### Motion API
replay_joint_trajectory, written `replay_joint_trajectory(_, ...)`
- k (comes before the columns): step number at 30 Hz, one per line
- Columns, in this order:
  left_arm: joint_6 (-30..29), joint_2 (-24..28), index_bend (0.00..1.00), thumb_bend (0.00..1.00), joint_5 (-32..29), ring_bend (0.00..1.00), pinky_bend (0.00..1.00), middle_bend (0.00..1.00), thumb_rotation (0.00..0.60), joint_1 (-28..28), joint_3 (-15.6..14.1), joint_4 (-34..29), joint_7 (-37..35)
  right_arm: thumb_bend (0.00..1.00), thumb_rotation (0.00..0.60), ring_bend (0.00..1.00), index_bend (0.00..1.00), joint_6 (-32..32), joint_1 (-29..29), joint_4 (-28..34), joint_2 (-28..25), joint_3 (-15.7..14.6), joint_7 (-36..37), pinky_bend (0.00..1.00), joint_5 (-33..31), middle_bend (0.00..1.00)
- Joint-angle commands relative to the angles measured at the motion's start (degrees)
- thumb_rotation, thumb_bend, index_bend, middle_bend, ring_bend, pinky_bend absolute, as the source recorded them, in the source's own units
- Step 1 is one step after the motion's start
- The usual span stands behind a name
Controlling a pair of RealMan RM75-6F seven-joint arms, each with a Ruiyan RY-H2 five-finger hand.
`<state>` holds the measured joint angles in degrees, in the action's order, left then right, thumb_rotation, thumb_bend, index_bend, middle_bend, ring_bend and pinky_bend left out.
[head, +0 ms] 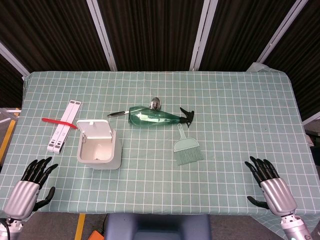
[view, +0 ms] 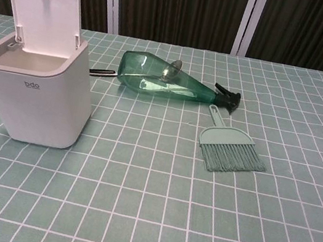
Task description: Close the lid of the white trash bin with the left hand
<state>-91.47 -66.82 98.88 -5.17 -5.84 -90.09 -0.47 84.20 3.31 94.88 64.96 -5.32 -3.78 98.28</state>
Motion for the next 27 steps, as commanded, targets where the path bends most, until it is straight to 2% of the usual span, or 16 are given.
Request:
replay_joint_trajectory(1, 0.0, 0.2, 0.13, 0.48, -0.2, 0.0, 0.0, 0.0, 0.6, 0.1, 0.2, -0.2, -0.3, 0.24, 0.6, 0.0, 0.0, -0.2, 0.1, 0.2, 0.1, -0.1, 0.2, 0.0, 0.2, 0.0)
replay_joint_trajectory(3, -0.3, 0.1, 0.13, 0.48, -0.2, 0.0, 0.0, 0.0, 0.6, 0.0, 0.8, -0.5, -0.3, 0.24, 0.6, 0.0, 0.0, 0.1, 0.1, 0.1, 0.1, -0.1, 0.2, 0.0, 0.6, 0.0)
replay_joint_trajectory(5, -0.7, 0.1, 0.12, 0.48, 0.2, 0.0, 0.02, 0.0, 0.6, -1.1, 2.5, -1.9, 0.4, 0.24, 0.6, 0.0, 0.0, 0.2, 0.1, 0.2, 0.0, 0.0, 0.6, 0.0, 0.5, 0.0)
replay_joint_trajectory(6, -0.8, 0.3, 0.12, 0.48, 0.2, 0.0, 0.06, 0.0, 0.6, -2.0, 3.9, -3.0, 0.3, 0.24, 0.6, 0.0, 0.0, 0.1, 0.1, 0.1, 0.0, 0.1, 0.6, 0.0, 0.4, 0.0)
replay_joint_trajectory(8, -0.8, 0.8, 0.12, 0.48, -0.8, 0.04, 0.23, 0.07, 0.6, -4.5, 7.9, -6.2, 0.0, 0.24, 0.6, 0.0, 0.0, -0.5, 0.4, 0.1, 0.1, 0.1, 0.8, 0.0, 0.2, 0.0)
replay_joint_trajectory(9, -0.9, 0.5, 0.13, 0.48, -2.0, 0.18, 0.48, 0.25, 0.6, -6.6, 11.4, -8.2, -1.0, 0.24, 0.6, 0.0, 0.0, -1.1, 0.7, 0.0, 0.1, 0.2, 0.9, 0.0, 0.0, 0.0)
replay_joint_trajectory(10, -0.4, 0.0, 0.15, 0.48, -3.3, 0.31, 0.65, 0.4, 0.6, -8.4, 14.0, -9.5, -2.0, 0.24, 0.6, 0.0, 0.0, -1.4, 0.8, 0.0, 0.1, 0.2, 0.8, 0.0, -0.2, 0.0)
replay_joint_trajectory(11, 2.7, 0.0, 0.18, 0.49, -6.5, 0.57, 0.88, 0.68, 0.6, -10.8, 16.6, -11.5, -2.4, 0.24, 0.6, 0.0, 0.0, -1.8, 1.1, 0.1, 0.1, 0.2, 0.8, 0.0, -0.2, 0.0)
replay_joint_trajectory(13, 9.9, 1.5, 0.22, 0.5, -12.5, 0.79, 0.99, 0.89, 0.6, -14.6, 19.3, -14.9, -0.8, 0.24, 0.6, 0.0, 0.0, -2.1, 1.3, 0.2, 0.2, 0.2, 0.6, 0.0, -0.1, 0.0)
replay_joint_trajectory(14, 13.1, 2.1, 0.24, 0.51, -15.5, 0.92, 1.0, 0.98, 0.6, -16.5, 20.7, -16.3, 0.4, 0.24, 0.6, 0.0, 0.0, -2.3, 1.3, 0.2, 0.2, 0.2, 0.5, 0.0, -0.1, 0.0)
replay_joint_trajectory(15, 17.2, 2.5, 0.26, 0.51, -19.5, 0.98, 1.0, 1.0, 0.6, -18.9, 22.3, -17.4, 2.6, 0.24, 0.6, 0.0, 0.0, -2.3, 1.4, 0.4, 0.2, 0.2, 0.4, 0.0, 0.0, 0.0)
replay_joint_trajectory(16, 19.8, 2.7, 0.27, 0.51, -22.4, 1.0, 1.0, 1.0, 0.6, -20.6, 23.2, -18.1, 4.3, 0.24, 0.6, 0.0, 0.0, -2.3, 1.4, 0.4, 0.3, 0.2, 0.3, 0.0, 0.0, 0.0)
replay_joint_trajectory(18, 25.1, 2.5, 0.29, 0.52, -29.1, 1.0, 1.0, 1.0, 0.6, -24.2, 24.8, -19.4, 8.2, 0.24, 0.6, 0.0, 0.0, -2.4, 1.4, 0.4, 0.3, 0.3, 0.0, 0.0, -0.2, 0.0)
replay_joint_trajectory(21, 29.5, 2.5, 0.29, 0.53, -37.6, 1.0, 1.0, 1.0, 0.6, -28.2, 26.0, -20.7, 14.3, 0.24, 0.6, 0.0, 0.0, -2.5, 1.5, 0.5, 0.3, 0.3, -0.2, 0.0, -0.3, 0.0)
replay_joint_trajectory(24, 31.1, 2.7, 0.3, 0.53, -44.3, 1.0, 1.0, 1.0, 0.6, -31.2, 26.5, -21.8, 19.5, 0.24, 0.6, 0.0, 0.0, -2.5, 1.5, 0.5, 0.2, 0.4, -0.1, 0.0, -0.6, 0.0)
replay_joint_trajectory(27, 30.0, 2.6, 0.28, 0.53, -47.6, 1.0, 1.0, 1.0, 0.6, -32.8, 26.7, -22.8, 22.3, 0.24, 0.6, 0.0, 0.0, -2.7, 1.5, 0.4, 0.1, 0.5, 0.0, 0.0, -0.8, 0.0)
